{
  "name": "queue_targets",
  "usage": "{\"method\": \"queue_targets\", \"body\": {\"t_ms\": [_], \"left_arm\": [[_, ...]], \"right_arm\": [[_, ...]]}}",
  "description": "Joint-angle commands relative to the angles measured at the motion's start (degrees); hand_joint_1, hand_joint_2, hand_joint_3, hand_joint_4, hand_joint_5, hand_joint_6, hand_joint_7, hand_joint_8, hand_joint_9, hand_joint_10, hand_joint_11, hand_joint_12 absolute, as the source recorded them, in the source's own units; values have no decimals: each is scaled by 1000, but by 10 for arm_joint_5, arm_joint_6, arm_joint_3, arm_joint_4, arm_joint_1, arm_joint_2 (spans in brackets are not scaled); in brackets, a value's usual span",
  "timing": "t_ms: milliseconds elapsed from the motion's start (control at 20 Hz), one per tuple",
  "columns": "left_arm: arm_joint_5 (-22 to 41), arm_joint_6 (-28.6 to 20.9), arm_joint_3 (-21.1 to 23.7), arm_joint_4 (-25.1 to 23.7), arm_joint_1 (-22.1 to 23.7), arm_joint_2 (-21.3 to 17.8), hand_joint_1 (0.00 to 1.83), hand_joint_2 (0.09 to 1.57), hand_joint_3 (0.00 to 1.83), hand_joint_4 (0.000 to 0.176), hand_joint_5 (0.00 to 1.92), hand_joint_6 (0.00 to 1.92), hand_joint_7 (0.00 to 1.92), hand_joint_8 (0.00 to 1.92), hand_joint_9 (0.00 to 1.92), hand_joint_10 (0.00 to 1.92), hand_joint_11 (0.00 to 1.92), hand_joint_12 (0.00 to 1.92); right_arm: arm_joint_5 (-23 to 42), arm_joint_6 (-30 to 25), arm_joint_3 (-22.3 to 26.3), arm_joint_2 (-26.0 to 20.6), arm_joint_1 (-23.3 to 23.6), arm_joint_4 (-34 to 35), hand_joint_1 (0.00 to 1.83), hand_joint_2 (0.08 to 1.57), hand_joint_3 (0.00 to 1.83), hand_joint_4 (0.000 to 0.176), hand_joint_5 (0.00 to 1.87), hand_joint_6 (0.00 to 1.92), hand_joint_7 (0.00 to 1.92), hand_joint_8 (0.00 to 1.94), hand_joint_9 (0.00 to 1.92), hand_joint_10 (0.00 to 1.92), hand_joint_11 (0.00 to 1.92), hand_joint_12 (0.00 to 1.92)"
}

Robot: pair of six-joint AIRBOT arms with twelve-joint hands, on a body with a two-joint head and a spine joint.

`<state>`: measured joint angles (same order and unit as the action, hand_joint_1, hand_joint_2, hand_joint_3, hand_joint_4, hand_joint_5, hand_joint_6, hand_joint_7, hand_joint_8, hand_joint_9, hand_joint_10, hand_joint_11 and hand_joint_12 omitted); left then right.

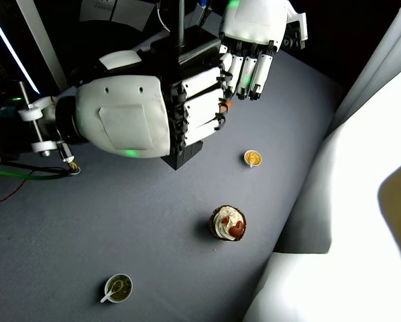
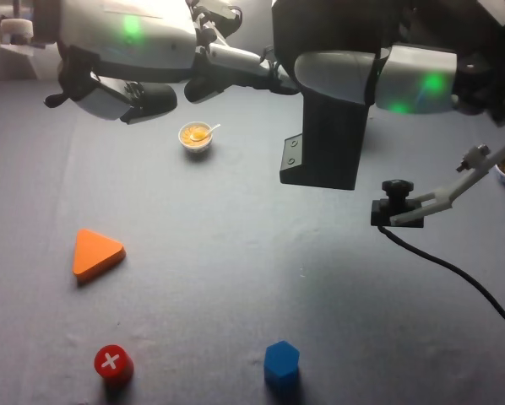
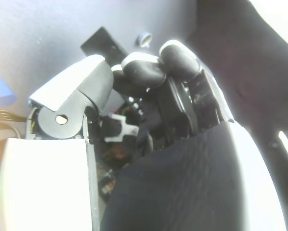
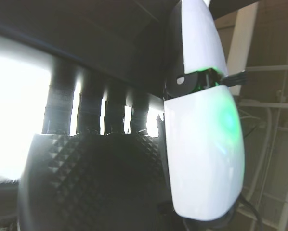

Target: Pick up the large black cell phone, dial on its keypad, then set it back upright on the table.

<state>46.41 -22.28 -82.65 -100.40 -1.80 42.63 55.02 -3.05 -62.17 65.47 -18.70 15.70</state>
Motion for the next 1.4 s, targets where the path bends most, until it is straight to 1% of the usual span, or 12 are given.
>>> {"method": "queue_targets", "body": {"t_ms": [0,150,250,300,550,700,750,800,900,1050,1150,1350], "left_arm": [[12,3,7,56,9,-2,1479,964,708,114,0,0,581,1723,631,1921,233,1921],[28,10,7,67,-9,-15,1479,969,699,126,0,0,581,1719,629,1921,206,1921],[44,17,0,74,-14,-26,1476,985,669,116,0,0,579,1712,615,1921,214,1921],[55,19,-6,78,-17,-32,1472,1009,632,121,0,0,568,1718,598,1921,177,1921],[57,32,-15,106,-31,-50,1471,1018,615,119,0,0,564,1710,597,1921,208,1921],[42,34,-15,110,-27,-47,1466,1047,567,148,0,0,552,1712,577,1921,98,1921],[32,33,-15,111,-25,-45,1469,1029,595,145,0,0,563,1711,585,1921,184,1921],[26,33,-15,112,-24,-41,1471,1026,600,127,0,0,561,1709,591,1921,109,1921],[17,34,-18,113,-22,-30,1470,1030,594,132,0,0,557,1712,588,1921,51,1921],[-6,36,-19,114,-23,-13,1473,1008,631,147,0,0,569,1714,600,1921,146,1921],[-22,36,-19,116,-24,-3,1475,1002,644,124,0,0,565,1721,608,1921,254,1921],[-29,35,-17,124,-18,2,1475,998,646,129,0,0,579,1708,603,1921,168,1921]], "right_arm": [[83,-14,2,-4,12,-15,1349,1203,1,0,876,950,705,1435,758,1528,780,1509],[83,-14,3,-4,12,-15,1347,1209,1,0,853,944,711,1454,753,1543,765,1547],[84,-14,3,-4,12,-15,1239,1175,0,0,973,842,799,1469,812,1365,780,1563],[84,-14,4,-5,11,-15,1328,1192,3,0,891,915,732,1430,796,1467,790,1519],[85,-14,4,-5,11,-16,1349,1197,1,0,873,934,731,1417,775,1503,780,1556],[85,-14,4,-4,11,-18,1352,1191,0,0,885,921,751,1386,779,1499,768,1571],[86,-13,6,-6,11,-18,1351,1195,1,0,876,929,737,1403,780,1504,785,1572],[86,-12,7,-6,11,-18,1349,1199,1,0,866,948,730,1415,775,1508,773,1590],[87,-12,9,-5,10,-18,1353,1185,0,0,901,912,750,1380,795,1469,777,1555],[87,-11,9,-5,10,-19,1348,1204,1,0,853,964,722,1423,766,1529,759,1555],[87,-11,8,-5,10,-19,1349,1200,0,0,847,983,733,1405,785,1496,775,1530],[87,-11,8,-5,10,-19,1350,1201,0,0,848,968,732,1405,780,1513,765,1515]]}}
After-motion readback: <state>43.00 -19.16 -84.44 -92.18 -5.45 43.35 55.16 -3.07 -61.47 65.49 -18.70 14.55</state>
